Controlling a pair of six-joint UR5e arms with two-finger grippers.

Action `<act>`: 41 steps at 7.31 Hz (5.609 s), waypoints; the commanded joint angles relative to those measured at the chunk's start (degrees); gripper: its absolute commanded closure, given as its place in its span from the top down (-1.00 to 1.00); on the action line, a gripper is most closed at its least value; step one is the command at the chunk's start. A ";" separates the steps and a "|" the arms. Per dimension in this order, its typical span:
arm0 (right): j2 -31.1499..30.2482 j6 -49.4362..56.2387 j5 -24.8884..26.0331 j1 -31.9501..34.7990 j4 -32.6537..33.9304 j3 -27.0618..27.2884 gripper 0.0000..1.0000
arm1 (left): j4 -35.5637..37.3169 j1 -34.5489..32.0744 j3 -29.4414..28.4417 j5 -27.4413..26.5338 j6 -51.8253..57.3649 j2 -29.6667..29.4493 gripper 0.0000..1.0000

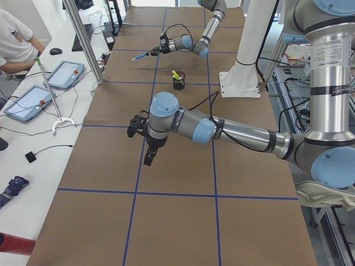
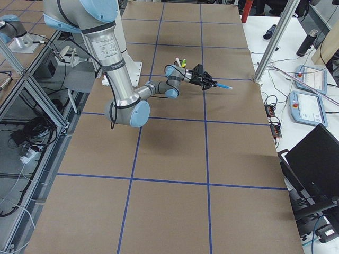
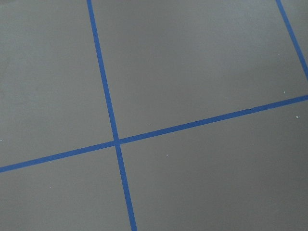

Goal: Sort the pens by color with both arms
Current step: 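Lay the blue marker on the table farther from the robot, release, then move the left gripper to the pen cup while the right arm withdraws, then grasp the white red-capped marker in the cup with the left gripper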

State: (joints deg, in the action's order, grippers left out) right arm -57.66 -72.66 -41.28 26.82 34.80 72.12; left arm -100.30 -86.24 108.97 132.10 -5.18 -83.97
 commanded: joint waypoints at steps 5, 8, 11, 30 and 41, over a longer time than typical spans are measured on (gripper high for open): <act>2.20 5.87 -2.93 -0.10 1.85 -2.52 0.99 | -0.42 0.02 0.45 -0.87 -3.51 -0.22 0.99; -0.16 10.08 -9.64 1.12 1.50 6.48 1.00 | -0.68 2.81 1.06 -0.18 -15.91 -4.59 0.98; -8.07 10.26 -34.91 12.85 1.67 14.62 1.00 | -0.24 15.36 2.81 -0.70 -39.13 -15.39 0.97; -26.45 48.50 -100.31 52.63 20.04 14.63 1.00 | -7.01 63.74 -4.65 -38.15 -98.96 -37.49 0.22; -26.37 48.50 -99.87 52.63 19.52 14.71 1.00 | -6.48 63.04 -0.78 -38.15 -98.26 -36.52 0.97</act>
State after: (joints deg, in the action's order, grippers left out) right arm -83.99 -24.17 -141.16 79.43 54.34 86.81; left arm -106.82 -23.20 108.00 93.80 -103.46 -120.54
